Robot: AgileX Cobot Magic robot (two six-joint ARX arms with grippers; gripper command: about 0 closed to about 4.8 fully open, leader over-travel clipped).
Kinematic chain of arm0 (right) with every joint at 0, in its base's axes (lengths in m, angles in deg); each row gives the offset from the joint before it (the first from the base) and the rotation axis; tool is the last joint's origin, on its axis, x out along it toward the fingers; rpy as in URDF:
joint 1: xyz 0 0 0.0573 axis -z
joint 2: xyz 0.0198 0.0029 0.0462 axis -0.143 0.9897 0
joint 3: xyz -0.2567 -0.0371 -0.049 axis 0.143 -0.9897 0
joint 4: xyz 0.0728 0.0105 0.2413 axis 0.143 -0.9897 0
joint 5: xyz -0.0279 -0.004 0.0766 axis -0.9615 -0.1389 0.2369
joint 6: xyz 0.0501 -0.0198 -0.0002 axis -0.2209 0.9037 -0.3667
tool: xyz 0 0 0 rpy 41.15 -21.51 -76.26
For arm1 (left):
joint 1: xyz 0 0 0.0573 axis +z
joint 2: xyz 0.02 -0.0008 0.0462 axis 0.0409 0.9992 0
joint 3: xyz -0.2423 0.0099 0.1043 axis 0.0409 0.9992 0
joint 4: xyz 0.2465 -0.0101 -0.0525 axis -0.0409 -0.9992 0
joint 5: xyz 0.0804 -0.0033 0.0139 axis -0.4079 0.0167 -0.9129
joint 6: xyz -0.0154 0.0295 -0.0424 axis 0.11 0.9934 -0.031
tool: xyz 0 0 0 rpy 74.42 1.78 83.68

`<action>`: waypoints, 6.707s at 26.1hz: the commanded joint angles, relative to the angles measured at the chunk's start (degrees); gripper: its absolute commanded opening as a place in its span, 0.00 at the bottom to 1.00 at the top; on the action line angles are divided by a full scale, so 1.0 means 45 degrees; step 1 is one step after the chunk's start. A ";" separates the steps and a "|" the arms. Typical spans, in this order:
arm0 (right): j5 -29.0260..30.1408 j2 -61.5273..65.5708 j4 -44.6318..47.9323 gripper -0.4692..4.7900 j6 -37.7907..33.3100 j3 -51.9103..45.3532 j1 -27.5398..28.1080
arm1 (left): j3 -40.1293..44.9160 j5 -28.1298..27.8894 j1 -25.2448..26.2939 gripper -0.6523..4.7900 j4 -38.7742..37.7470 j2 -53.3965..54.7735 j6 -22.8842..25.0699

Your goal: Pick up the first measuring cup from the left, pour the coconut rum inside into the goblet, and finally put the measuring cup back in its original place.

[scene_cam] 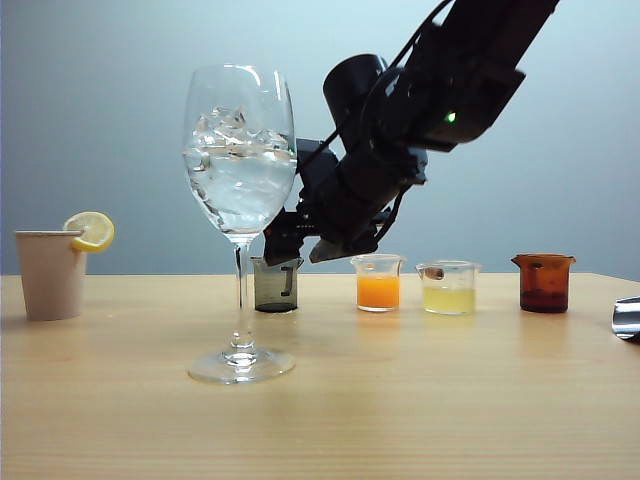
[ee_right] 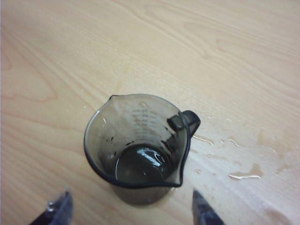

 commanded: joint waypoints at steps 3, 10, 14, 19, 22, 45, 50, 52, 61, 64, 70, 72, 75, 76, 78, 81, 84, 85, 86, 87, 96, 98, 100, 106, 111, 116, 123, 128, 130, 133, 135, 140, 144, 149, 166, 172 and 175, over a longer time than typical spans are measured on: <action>0.0015 -0.0884 -0.1229 0.65 -0.0015 0.0034 -0.0024 | -0.0058 0.0087 0.0015 0.11 0.0165 -0.0034 0.0044; 0.0010 -0.1656 -0.2390 0.56 -0.0010 0.0039 -0.0024 | -0.0058 0.0083 0.0015 0.11 0.0165 -0.0034 0.0044; 0.0010 -0.2594 -0.3759 0.52 -0.0005 0.0039 -0.0019 | -0.0058 0.0087 0.0015 0.11 0.0165 -0.0034 0.0044; -0.0034 -0.4464 -0.5921 0.33 0.0039 0.0039 0.0068 | -0.0058 0.0083 0.0015 0.11 0.0165 -0.0034 0.0044; -0.0034 -0.5756 -0.7495 0.17 0.0049 0.0039 0.0097 | -0.0058 0.0087 0.0010 0.11 0.0165 -0.0044 0.0039; 0.0019 -1.5067 -1.3469 0.09 0.0690 -0.3803 0.0097 | 0.0772 -0.0296 0.0000 0.11 -0.1190 -0.1525 0.0325; 0.0015 -1.7199 -1.0525 0.09 0.0359 -0.6606 0.0097 | 0.1967 -0.0170 0.0000 0.11 -0.1035 -0.2531 0.0287; 0.0015 -1.7641 -0.9792 0.09 0.0359 -0.7257 0.0097 | 0.2414 -0.0374 0.0000 0.11 -0.0777 -0.2909 0.0291; -0.0656 -1.9492 -0.5289 0.09 0.1127 -1.0501 0.0155 | 0.5897 -0.3021 0.0010 0.11 0.2040 -0.6057 0.0257; -0.1583 -1.9744 -0.4449 0.09 0.1112 -1.1283 0.0151 | 0.7072 -0.3551 0.0010 0.11 0.2671 -0.7072 -0.0160; -0.2511 -1.9788 -0.4469 0.09 0.0442 -1.1861 0.0151 | 0.9573 -0.5124 0.0010 0.11 0.5275 -0.9442 -0.0889; -0.2404 -1.9788 -0.4711 0.09 0.0418 -1.1871 0.0151 | 0.9913 -0.5275 0.0015 0.11 0.5469 -0.9700 -0.1093; -0.2414 -1.9788 -0.4877 0.09 0.0413 -1.1866 0.0155 | 1.0452 -0.5008 0.0015 0.11 0.6101 -0.9704 -0.1219; -0.2419 -1.9788 -0.4877 0.09 0.0413 -1.1871 0.0155 | 1.0584 -0.5013 0.0015 0.11 0.6431 -0.9704 -0.1355; -0.2361 -1.9788 -0.4872 0.09 0.0413 -1.1866 0.0151 | 1.0797 -0.5013 0.0015 0.11 0.7155 -0.9704 -0.1477; -0.2327 -1.9788 -0.4872 0.09 0.0413 -1.1866 0.0151 | 1.1006 -0.5139 0.0015 0.11 0.7888 -0.9704 -0.1472; -0.2327 -1.9788 -0.4877 0.09 0.0413 -1.1871 0.0151 | 1.1069 -0.5158 0.0015 0.11 0.7922 -0.9704 -0.1467; -0.2322 -1.9788 -0.4877 0.09 0.0413 -1.1871 0.0151 | 1.1113 -0.5163 0.0019 0.11 0.7936 -0.9704 -0.1462; -0.2327 -1.9793 -0.4877 0.09 0.0413 -1.1871 0.0151 | 1.1205 -0.5183 0.0019 0.11 0.8106 -0.9704 -0.1452; -0.2331 -1.9788 -0.4872 0.09 0.0413 -1.1866 0.0151 | 1.1312 -0.5328 0.0039 0.11 0.8276 -0.9704 -0.1452; -0.2327 -1.9788 -0.4881 0.09 0.0418 -1.1871 0.0151 | 1.2211 -0.5819 0.3084 0.11 0.9559 -0.9704 -0.1447; -0.2322 -1.9793 -0.4872 0.09 0.0418 -1.1866 0.0151 | 1.2211 -0.5824 0.4061 0.11 0.9015 -0.9704 -0.1423; -0.2327 -1.9788 -0.4881 0.09 0.0418 -1.1871 0.0151 | 1.2211 -0.5824 0.4877 0.11 0.8446 -0.9704 -0.1389; -0.2322 -1.9788 -0.4881 0.09 0.0413 -1.1871 0.0151 | 1.2211 -0.6363 0.5319 0.11 0.7762 -0.9704 -0.1384; -0.2322 -1.9788 -0.4881 0.09 0.0418 -1.1871 0.0151 | 1.2211 -0.6839 0.4940 0.11 0.7553 -0.9704 -0.1010; -0.2322 -1.9788 -0.4877 0.09 0.0418 -1.1866 0.0151 | 1.2206 -0.6819 0.4503 0.11 0.7596 -0.9704 -0.0092; -0.2327 -1.9788 -0.4881 0.09 0.0413 -1.1866 0.0151 | 1.2206 -0.6790 0.4537 0.13 0.7582 -0.9704 -0.0049; -0.2322 -1.9793 -0.4877 0.09 0.0418 -1.1871 0.0151 | 1.2206 -0.6790 0.4537 0.13 0.7582 -0.9704 -0.0049; -0.2322 -1.9788 -0.4881 0.09 0.0413 -1.1871 0.0151 | 1.2206 -0.6790 0.4537 0.13 0.7582 -0.9704 -0.0049; -0.2545 -1.9788 -0.4872 0.09 0.0427 -1.1866 0.0160 | 1.2211 -0.6790 0.4537 0.13 0.7582 -0.9704 -0.0049; -0.3487 -1.9846 -0.4770 0.09 0.0423 -1.1997 0.0155 | 1.2211 -0.6790 0.4537 0.13 0.7582 -0.9704 -0.0049; -0.4439 -2.1264 -0.3463 0.09 0.0481 -1.3512 0.1608 | 1.2211 -0.6790 0.4541 0.13 0.7577 -0.9704 -0.0049; -0.2390 -2.3513 -0.2555 0.09 0.2108 -1.5072 0.3891 | 1.2211 -0.6790 0.4541 0.13 0.7577 -0.9704 -0.0049; 0.0228 -2.5840 -0.2429 0.09 0.2409 -1.6218 0.6300 | 1.2211 -0.6795 0.4541 0.13 0.7572 -0.9704 -0.0049; -0.0787 -2.5801 -0.3497 0.09 -0.0024 -1.6257 0.7524 | 1.2211 -0.6815 0.4541 0.13 0.7567 -0.9704 -0.0044; -0.0792 -2.5801 -0.3609 0.09 -0.0350 -1.6257 0.7460 | 1.2211 -0.6815 0.4541 0.13 0.7567 -0.9704 -0.0049; -0.0792 -2.5801 -0.3677 0.09 -0.0345 -1.6252 0.7456 | 1.2206 -0.6815 0.4541 0.13 0.7572 -0.9704 -0.0049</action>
